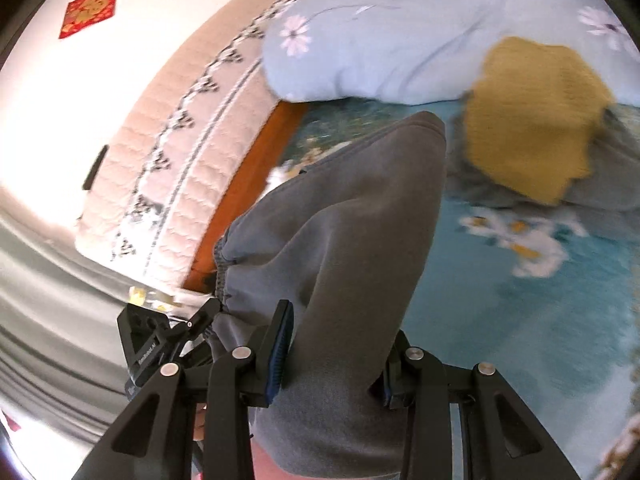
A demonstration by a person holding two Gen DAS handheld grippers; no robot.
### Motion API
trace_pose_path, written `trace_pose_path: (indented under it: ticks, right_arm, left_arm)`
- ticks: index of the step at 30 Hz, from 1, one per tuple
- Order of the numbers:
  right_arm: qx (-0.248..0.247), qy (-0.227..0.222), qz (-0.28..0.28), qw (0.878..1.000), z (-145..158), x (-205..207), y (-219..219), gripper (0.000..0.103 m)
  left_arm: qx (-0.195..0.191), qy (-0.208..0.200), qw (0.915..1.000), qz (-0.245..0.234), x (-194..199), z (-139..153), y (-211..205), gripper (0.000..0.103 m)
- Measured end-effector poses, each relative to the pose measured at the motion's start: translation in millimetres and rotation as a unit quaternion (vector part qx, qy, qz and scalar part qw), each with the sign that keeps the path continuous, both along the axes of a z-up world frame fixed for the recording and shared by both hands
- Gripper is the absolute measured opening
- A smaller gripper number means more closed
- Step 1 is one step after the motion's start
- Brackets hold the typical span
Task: Fold clothes
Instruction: 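Carry the sweatpants with both grippers toward the white fluffy blanket by the headboard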
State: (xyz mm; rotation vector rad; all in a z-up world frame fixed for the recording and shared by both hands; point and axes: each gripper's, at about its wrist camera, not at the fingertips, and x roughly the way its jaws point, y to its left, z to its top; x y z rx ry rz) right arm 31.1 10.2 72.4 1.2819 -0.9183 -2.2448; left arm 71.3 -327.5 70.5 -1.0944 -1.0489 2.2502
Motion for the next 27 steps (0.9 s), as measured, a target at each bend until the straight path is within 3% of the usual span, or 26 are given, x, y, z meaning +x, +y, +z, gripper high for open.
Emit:
trace_pose_path:
  ticks: [9, 16, 27]
  right_arm:
    - [-0.015, 0.009, 0.108, 0.994, 16, -97, -110, 0.038]
    - [-0.007, 0.02, 0.176, 0.984, 7, -192, -196, 0.038]
    - [0.007, 0.016, 0.226, 0.974, -41, -317, -265, 0.038]
  left_arm:
    - [-0.005, 0.012, 0.9962, 0.086, -7, 19, -110, 0.046]
    - [-0.013, 0.005, 0.9885, 0.15, -47, 16, -186, 0.046]
    - [-0.013, -0.016, 0.9793, 0.201, -118, -29, -249, 0.046]
